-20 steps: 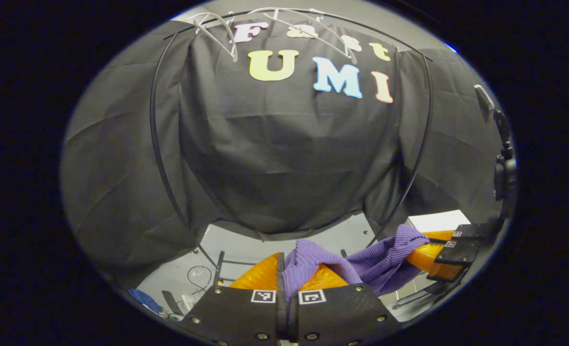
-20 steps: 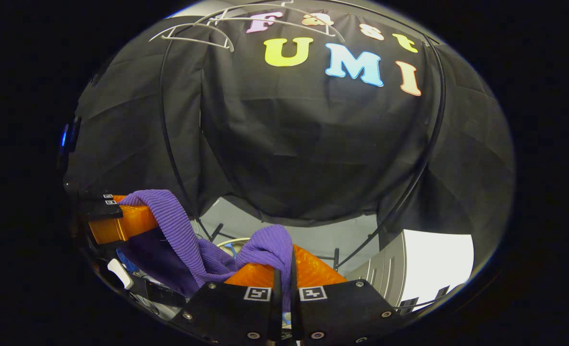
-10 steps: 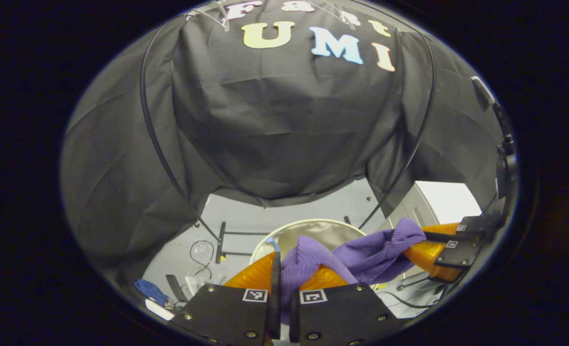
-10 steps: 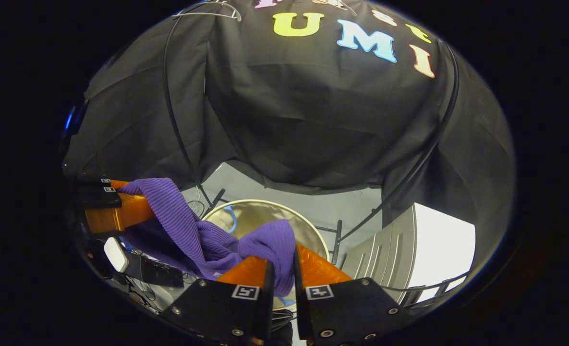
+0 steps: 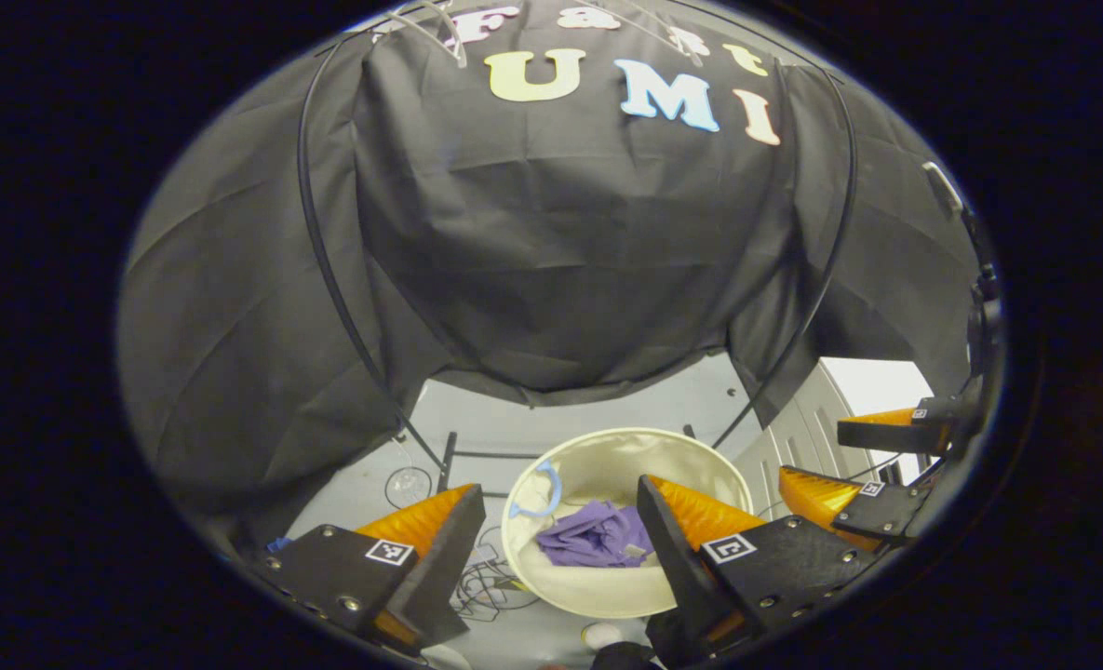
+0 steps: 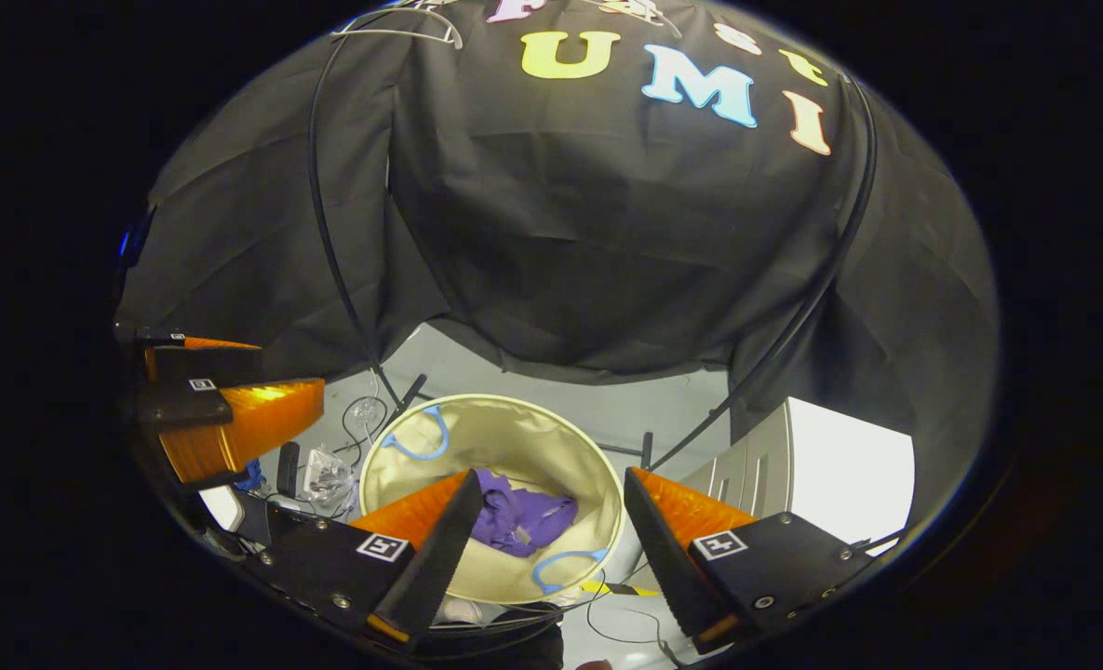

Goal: Grasp the clothes on the hanger with both hands and then place them into the laundry hamper below.

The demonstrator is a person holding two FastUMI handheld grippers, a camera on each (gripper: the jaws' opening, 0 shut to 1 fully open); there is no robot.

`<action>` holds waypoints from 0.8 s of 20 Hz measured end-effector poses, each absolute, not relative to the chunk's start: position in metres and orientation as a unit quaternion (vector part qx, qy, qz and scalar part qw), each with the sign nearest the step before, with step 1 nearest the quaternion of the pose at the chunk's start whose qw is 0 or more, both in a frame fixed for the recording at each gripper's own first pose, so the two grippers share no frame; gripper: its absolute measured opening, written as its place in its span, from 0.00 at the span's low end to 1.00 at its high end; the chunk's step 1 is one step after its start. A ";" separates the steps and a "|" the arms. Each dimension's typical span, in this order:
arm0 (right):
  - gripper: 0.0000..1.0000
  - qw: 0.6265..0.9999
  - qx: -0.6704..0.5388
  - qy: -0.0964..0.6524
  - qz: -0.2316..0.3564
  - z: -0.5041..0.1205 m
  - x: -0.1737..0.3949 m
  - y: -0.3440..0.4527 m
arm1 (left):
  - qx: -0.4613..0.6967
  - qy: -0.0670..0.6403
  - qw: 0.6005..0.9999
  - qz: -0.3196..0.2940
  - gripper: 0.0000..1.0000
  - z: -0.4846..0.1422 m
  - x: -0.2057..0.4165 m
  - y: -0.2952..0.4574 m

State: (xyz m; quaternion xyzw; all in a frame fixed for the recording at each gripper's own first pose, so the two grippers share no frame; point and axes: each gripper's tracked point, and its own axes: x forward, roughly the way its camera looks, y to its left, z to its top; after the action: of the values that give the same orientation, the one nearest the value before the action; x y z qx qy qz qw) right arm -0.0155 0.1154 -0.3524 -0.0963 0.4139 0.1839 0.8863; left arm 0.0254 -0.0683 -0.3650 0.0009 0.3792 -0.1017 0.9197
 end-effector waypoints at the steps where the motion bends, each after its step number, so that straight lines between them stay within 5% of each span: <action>1: 0.95 0.893 -0.093 0.402 0.182 -0.343 -0.015 0.114 | 0.001 0.365 0.926 -0.100 0.96 -0.352 0.031 -0.066; 16: 0.95 0.973 0.012 0.193 0.124 -0.133 0.029 0.080 | -0.017 0.126 0.989 -0.072 1.00 -0.108 0.069 -0.023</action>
State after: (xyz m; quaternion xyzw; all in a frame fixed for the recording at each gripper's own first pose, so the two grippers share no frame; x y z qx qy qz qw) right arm 0.0285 0.0799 -0.1326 0.0118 0.1926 0.1242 0.9733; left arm 0.0692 -0.0230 -0.1081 -0.0166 0.1262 -0.0724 0.9892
